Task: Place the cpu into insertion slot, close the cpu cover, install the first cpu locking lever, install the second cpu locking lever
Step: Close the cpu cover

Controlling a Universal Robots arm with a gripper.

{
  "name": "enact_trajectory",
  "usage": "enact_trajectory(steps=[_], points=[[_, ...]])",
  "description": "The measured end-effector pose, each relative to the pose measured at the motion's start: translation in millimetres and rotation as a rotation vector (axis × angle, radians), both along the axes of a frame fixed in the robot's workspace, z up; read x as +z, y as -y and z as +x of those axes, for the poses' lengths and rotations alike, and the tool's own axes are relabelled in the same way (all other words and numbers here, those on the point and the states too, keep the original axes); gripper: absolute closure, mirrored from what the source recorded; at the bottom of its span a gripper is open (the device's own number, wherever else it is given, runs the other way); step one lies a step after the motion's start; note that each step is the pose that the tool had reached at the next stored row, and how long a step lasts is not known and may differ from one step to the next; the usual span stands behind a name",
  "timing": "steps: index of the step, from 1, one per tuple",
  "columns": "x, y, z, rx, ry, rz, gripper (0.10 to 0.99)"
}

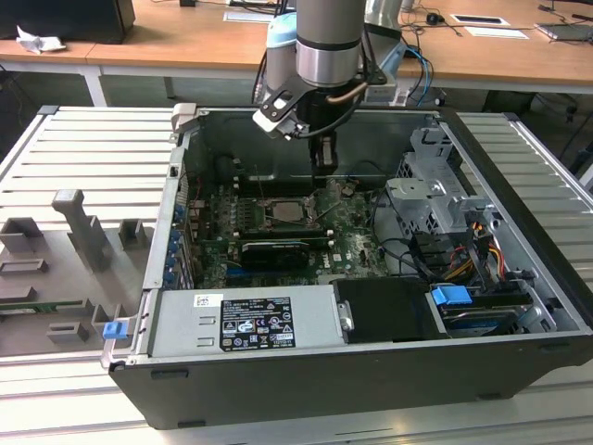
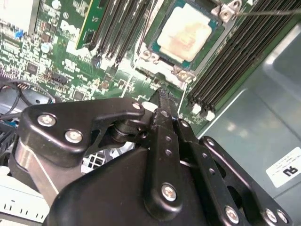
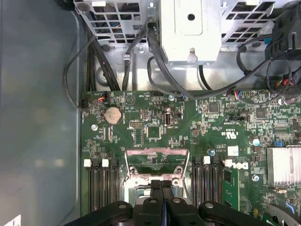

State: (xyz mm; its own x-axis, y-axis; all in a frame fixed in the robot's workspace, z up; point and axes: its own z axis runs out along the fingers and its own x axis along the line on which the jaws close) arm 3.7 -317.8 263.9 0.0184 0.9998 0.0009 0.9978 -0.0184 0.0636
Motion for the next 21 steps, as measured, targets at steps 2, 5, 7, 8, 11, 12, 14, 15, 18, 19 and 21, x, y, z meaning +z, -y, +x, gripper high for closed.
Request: enact_trajectory(steps=[2, 5, 7, 8, 11, 12, 14, 15, 18, 19, 21], points=[[-0.1, 0.0, 4.6, 0.000, 0.0000, 0.000, 0.980], [-0.6, 0.0, 6.3, -0.001, 0.0000, -0.002, 0.980], [-0.7, 0.0, 7.8, -0.001, -0.0001, -0.002, 0.980], [-0.9, 0.0, 9.0, -0.001, -0.0001, -0.002, 0.980], [-1.0, 0.0, 13.7, -0.001, -0.0002, -0.002, 0.980], [-1.0, 0.0, 14.8, -0.001, -0.0002, -0.002, 0.980], [-1.0, 0.0, 16.7, -0.001, -0.0002, -0.002, 0.980], [-1.0, 0.0, 18.3, -0.001, -0.0003, -0.002, 0.980], [-1.0, 0.0, 22.9, -0.001, -0.0003, -0.002, 0.980], [-1.0, 0.0, 24.2, -0.001, -0.0003, -0.002, 0.980], [-1.1, 0.0, 31.9, -0.001, -0.0015, -0.002, 0.980]])
